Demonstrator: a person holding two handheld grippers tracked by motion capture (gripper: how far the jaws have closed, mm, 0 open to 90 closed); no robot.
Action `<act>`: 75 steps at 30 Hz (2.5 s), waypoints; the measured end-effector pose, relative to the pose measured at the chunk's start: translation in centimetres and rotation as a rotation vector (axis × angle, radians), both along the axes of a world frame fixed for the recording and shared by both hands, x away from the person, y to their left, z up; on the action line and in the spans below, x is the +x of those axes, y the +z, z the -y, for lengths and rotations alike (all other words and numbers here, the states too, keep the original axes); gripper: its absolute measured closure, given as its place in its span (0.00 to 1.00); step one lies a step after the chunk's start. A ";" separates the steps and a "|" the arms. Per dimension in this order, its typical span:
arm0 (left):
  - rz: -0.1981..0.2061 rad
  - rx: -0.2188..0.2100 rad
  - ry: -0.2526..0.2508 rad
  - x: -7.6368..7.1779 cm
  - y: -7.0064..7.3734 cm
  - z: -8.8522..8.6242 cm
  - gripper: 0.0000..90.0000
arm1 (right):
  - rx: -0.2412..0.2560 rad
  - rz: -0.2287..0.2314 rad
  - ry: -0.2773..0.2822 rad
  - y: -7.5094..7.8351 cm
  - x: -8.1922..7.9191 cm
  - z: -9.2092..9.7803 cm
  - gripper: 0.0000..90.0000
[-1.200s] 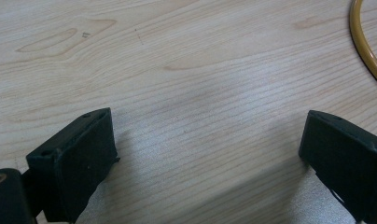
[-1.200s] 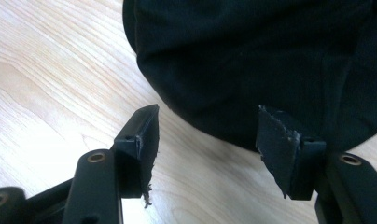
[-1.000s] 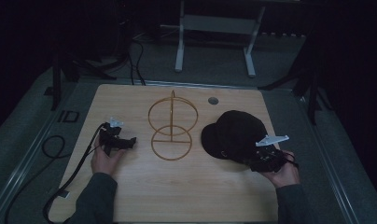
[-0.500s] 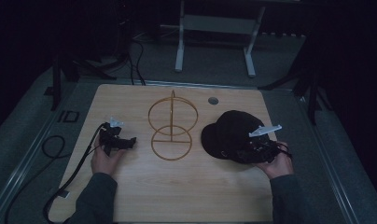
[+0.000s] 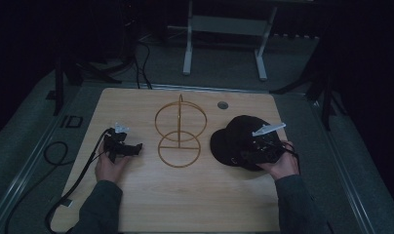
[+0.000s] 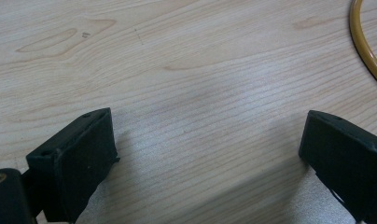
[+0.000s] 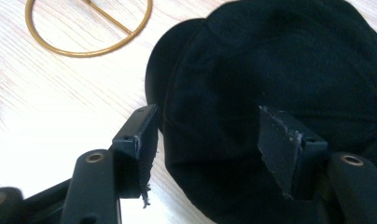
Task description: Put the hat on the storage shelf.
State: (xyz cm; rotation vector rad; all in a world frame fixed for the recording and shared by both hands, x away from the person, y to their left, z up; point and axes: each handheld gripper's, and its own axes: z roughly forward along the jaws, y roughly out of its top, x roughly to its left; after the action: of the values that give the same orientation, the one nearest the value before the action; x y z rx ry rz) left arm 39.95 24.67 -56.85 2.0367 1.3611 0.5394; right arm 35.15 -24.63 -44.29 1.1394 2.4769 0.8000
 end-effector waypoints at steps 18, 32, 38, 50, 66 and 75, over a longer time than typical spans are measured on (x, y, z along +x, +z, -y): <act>-0.001 0.000 -0.001 0.0 0.0 0.0 0.04 | -0.054 -0.025 0.008 -0.1 2.4 -2.9 0.43; -0.002 0.000 -0.001 0.0 0.0 0.0 0.04 | -0.083 -0.079 0.004 -1.1 4.6 -4.8 0.43; 0.000 -0.001 -0.001 0.1 0.0 0.0 0.04 | -0.096 -0.103 -0.007 -1.6 5.6 -5.3 0.43; -0.001 0.001 -0.003 0.1 0.0 0.0 0.04 | -0.119 -0.164 -0.045 -2.7 7.5 -6.1 0.43; -0.002 0.001 -0.003 0.1 0.0 0.0 0.04 | -0.115 -0.305 -0.108 -4.3 9.6 -6.4 0.57; -0.002 0.001 -0.003 0.1 0.0 0.0 0.04 | -0.097 -0.389 -0.151 -4.7 10.5 -6.3 0.59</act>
State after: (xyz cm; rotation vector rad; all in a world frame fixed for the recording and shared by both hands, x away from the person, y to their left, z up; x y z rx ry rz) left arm 40.01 24.67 -56.84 2.0403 1.3587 0.5372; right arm 45.65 -18.31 -48.94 1.5466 2.6528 0.4423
